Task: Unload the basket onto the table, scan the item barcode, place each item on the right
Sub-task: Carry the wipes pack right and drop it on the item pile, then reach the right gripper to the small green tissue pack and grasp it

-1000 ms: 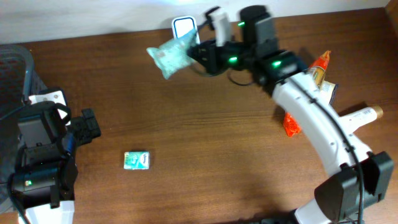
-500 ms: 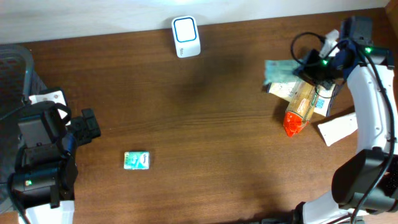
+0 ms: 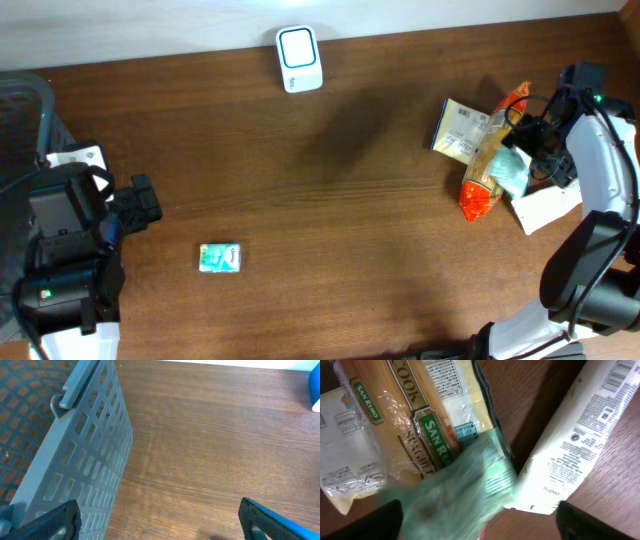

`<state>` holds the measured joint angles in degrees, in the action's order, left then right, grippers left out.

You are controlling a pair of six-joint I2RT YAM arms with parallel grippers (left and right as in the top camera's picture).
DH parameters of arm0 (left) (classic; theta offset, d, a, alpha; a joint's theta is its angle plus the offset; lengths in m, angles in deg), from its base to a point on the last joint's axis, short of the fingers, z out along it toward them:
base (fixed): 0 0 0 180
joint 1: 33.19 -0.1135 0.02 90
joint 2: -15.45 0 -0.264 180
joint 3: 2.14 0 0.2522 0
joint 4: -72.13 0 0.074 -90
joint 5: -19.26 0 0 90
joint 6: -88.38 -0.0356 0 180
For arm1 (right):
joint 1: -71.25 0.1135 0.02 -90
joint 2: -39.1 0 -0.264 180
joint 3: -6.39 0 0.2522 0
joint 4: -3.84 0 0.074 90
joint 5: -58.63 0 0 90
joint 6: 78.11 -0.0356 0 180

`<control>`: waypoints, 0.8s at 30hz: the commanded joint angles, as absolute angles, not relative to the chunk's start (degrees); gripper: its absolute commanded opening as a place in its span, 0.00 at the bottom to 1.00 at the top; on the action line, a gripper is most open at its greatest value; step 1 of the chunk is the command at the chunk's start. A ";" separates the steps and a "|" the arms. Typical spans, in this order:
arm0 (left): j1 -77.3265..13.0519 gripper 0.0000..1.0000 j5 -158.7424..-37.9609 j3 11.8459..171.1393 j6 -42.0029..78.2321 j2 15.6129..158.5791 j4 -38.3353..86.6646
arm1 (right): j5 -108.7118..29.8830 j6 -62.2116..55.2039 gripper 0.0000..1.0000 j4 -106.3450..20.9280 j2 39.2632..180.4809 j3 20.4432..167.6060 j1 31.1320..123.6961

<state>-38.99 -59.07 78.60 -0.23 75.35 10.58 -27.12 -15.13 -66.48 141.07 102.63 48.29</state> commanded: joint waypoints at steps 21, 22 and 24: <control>-39.25 0.99 -58.46 79.27 0.31 75.33 10.69 | -55.84 -2.98 0.83 -40.16 155.43 111.32 110.84; -39.25 0.99 -58.46 79.27 0.31 75.33 10.67 | -55.82 -0.88 0.82 -39.66 157.01 111.32 113.27; -39.25 0.99 -58.46 79.27 0.31 75.33 10.67 | -55.80 3.08 0.78 -39.51 159.74 111.35 117.27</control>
<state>-38.99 -59.07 78.60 -0.23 75.35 10.60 -54.68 -3.42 -39.73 157.14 110.78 113.60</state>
